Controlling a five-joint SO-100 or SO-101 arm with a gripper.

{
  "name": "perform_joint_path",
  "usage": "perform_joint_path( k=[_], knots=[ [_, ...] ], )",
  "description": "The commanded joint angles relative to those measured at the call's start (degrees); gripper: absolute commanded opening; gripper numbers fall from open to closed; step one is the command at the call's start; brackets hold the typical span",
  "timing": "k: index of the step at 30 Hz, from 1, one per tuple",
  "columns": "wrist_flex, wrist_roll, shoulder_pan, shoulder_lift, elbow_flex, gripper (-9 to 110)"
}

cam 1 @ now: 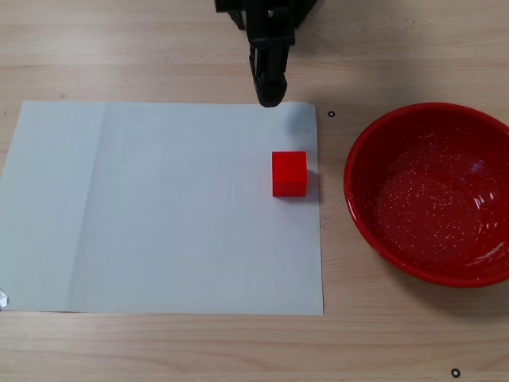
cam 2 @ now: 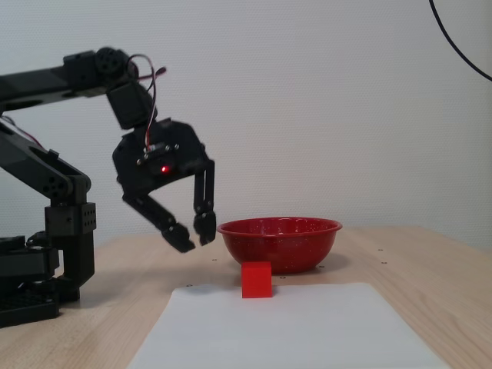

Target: Grasp the red cube and put it in the red bowl.

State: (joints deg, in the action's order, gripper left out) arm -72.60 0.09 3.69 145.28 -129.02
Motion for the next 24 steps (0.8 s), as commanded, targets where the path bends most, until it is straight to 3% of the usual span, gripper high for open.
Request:
perform_joint_path(
  k=[1,21,24],
  knots=[
    [-0.97,-1.49,0.62,-2.46,8.79,4],
    [-4.22,-5.36,2.9,-23.29,30.59,12],
    [-4.75,-6.33,2.9,-25.84,33.22,18]
  ],
)
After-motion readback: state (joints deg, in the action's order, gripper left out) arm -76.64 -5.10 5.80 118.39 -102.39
